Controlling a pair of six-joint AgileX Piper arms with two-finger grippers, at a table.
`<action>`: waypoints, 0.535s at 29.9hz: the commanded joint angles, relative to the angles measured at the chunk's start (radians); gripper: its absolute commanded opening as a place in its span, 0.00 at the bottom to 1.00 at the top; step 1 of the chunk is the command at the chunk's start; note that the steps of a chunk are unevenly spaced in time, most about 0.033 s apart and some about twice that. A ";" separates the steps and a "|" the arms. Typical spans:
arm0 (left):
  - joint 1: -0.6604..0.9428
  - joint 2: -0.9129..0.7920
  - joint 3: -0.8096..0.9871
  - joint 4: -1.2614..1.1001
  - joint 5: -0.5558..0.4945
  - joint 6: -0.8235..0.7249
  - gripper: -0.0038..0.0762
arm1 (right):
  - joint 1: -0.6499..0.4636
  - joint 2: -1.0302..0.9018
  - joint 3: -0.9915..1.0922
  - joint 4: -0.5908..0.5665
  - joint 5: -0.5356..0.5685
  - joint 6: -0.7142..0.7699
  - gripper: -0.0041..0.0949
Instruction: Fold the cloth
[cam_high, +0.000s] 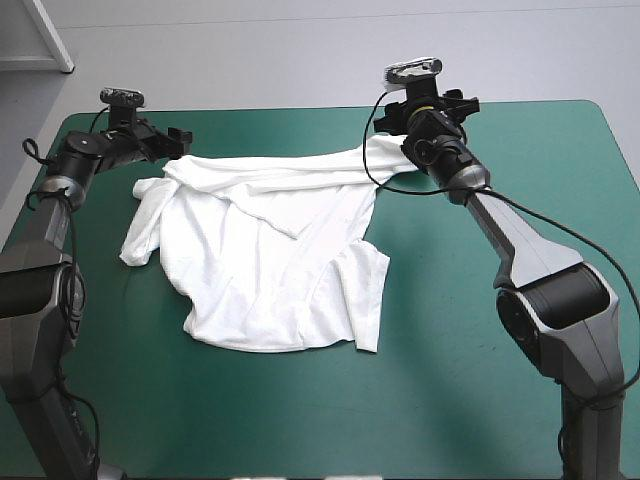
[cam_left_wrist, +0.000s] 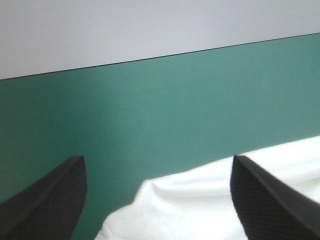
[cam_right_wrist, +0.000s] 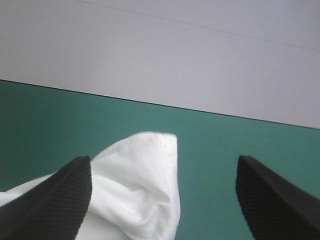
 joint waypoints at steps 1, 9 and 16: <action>-0.002 -0.163 -0.038 0.087 0.065 -0.143 0.77 | 0.008 -0.156 -0.036 -0.028 0.094 -0.019 0.86; -0.002 -0.362 -0.034 0.508 0.472 -0.628 0.68 | 0.084 -0.388 -0.033 0.259 0.438 -0.299 0.76; -0.002 -0.421 -0.015 0.640 0.666 -0.706 0.67 | 0.151 -0.477 -0.010 0.460 0.673 -0.416 0.69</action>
